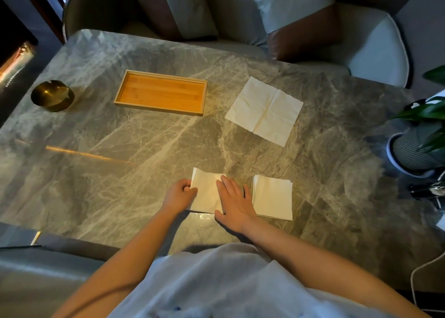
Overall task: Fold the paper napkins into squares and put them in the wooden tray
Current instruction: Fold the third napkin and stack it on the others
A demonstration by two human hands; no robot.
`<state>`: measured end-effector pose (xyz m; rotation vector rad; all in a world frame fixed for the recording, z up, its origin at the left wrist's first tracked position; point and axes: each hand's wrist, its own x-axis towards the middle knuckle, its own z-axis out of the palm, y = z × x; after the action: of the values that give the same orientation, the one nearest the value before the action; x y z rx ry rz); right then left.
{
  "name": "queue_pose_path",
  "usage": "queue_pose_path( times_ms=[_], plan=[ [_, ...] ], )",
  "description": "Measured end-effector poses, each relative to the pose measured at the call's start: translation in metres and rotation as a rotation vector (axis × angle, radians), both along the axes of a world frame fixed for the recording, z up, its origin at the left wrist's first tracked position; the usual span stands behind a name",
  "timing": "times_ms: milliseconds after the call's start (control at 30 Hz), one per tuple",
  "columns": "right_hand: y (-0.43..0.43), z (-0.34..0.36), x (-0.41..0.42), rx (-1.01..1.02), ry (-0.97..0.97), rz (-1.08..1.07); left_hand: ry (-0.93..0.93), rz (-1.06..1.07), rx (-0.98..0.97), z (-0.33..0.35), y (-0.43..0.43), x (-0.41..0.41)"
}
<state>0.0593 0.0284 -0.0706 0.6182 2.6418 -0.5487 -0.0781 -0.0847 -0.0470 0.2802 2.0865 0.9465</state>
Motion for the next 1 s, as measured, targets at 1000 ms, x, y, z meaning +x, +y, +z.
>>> queue_pose_path(
  times_ms=[1000],
  plan=[
    [0.068,0.051,0.085,-1.169,0.493,-1.414,-0.17,-0.028,0.204,0.046,0.07,0.075]
  ],
)
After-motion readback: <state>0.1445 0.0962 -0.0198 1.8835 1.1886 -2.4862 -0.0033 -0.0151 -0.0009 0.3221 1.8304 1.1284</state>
